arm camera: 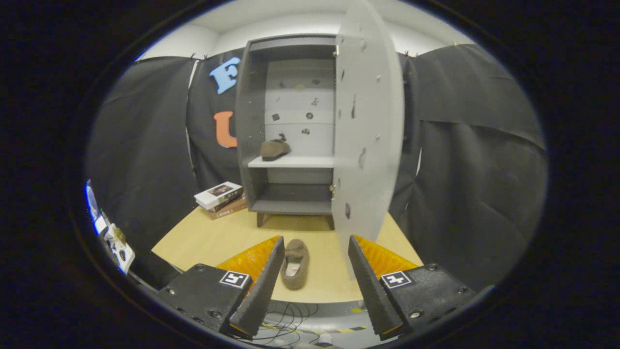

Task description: Open the shoe cabinet door, grab the shoes and put them into the shoe cabinet, then close the shoe cabinet door.

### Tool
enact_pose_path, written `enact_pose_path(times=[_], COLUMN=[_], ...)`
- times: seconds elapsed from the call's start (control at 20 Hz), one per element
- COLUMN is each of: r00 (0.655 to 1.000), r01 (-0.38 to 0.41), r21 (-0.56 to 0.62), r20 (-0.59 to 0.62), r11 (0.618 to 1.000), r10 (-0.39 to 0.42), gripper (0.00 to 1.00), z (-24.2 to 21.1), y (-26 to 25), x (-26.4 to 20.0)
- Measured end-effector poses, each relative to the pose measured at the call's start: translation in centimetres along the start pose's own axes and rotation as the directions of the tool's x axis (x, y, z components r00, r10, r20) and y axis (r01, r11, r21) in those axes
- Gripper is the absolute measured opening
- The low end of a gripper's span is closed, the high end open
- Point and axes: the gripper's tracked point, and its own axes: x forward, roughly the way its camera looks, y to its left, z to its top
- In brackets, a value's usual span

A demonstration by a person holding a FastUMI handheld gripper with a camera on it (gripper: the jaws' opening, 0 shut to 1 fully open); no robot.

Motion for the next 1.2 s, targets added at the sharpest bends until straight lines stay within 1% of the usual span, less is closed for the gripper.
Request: enact_pose_path(times=[0.2, 0.3, 0.4, 0.5, 0.6, 0.8, 0.95, 1.05, 1.15, 1.2], r00=[0.994, 0.989, 0.980, 0.974, 0.966, 0.938, 0.916, 0.910, 0.904, 0.898], r01=[-0.058, -0.082, -0.086, -0.071, -0.052, -0.035, -0.029, -0.030, -0.035, -0.049], r21=[-0.014, 0.003, 0.031, 0.040, 0.016, 0.071, 0.116, 0.148, 0.152, 0.160], r20=[-0.091, -0.123, -0.179, -0.215, -0.254, -0.341, -0.394, -0.405, -0.417, -0.425], r11=[0.998, 0.997, 0.996, 0.997, 0.999, 0.997, 0.993, 0.989, 0.988, 0.986], r10=[0.056, 0.082, 0.091, 0.078, 0.054, 0.057, 0.073, 0.088, 0.096, 0.113], gripper=[0.84, 0.85, 0.85, 0.85, 0.85, 0.85, 0.85, 0.85, 0.85, 0.85], z=[-4.4, -6.4, -8.9, -10.7, -12.5, -15.5, -17.0, -16.8, -16.8, -16.8], y=[4.2, 5.7, 6.7, 6.8, 6.6, 6.5, 6.7, 7.1, 7.2, 7.5], x=[5.3, 7.9, 11.2, 14.4, 17.4, 22.9, 26.5, 28.8, 30.8, 31.4])
